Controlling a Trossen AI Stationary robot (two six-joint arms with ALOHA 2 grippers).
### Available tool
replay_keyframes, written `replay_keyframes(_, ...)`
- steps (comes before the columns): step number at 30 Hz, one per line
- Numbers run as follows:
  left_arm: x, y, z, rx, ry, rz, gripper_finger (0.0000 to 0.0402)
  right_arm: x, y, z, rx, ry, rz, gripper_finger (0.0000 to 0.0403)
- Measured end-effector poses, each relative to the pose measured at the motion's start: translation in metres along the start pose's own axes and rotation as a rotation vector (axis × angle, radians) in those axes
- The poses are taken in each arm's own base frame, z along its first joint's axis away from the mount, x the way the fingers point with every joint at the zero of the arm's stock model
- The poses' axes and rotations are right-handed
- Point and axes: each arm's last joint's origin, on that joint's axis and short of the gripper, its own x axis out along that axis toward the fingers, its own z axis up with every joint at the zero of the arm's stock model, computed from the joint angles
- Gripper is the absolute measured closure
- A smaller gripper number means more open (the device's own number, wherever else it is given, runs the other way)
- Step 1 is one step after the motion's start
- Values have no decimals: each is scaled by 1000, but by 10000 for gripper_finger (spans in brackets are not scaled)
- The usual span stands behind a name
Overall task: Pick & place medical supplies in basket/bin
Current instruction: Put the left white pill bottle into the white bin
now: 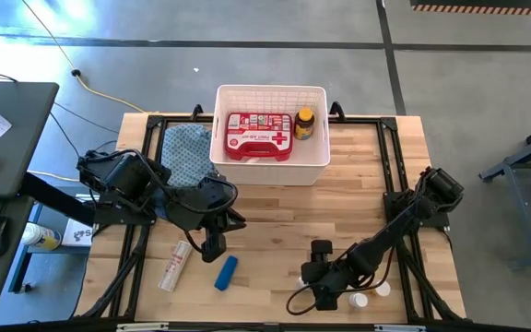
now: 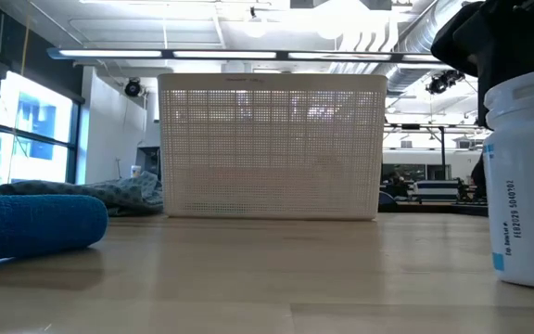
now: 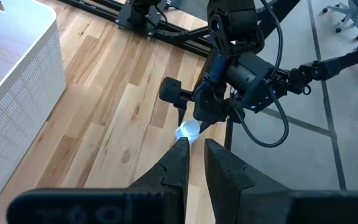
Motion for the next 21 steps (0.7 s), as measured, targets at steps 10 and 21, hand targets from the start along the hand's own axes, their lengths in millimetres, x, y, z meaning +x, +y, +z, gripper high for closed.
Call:
replay_keyframes(10, 0, 0, 0, 0, 0, -1, 316, 0, 1, 1, 4, -8, 15, 182)
replay_keyframes(21, 0, 0, 0, 0, 2, -2, 316, 0, 4, 5, 42, -38, 50, 232)
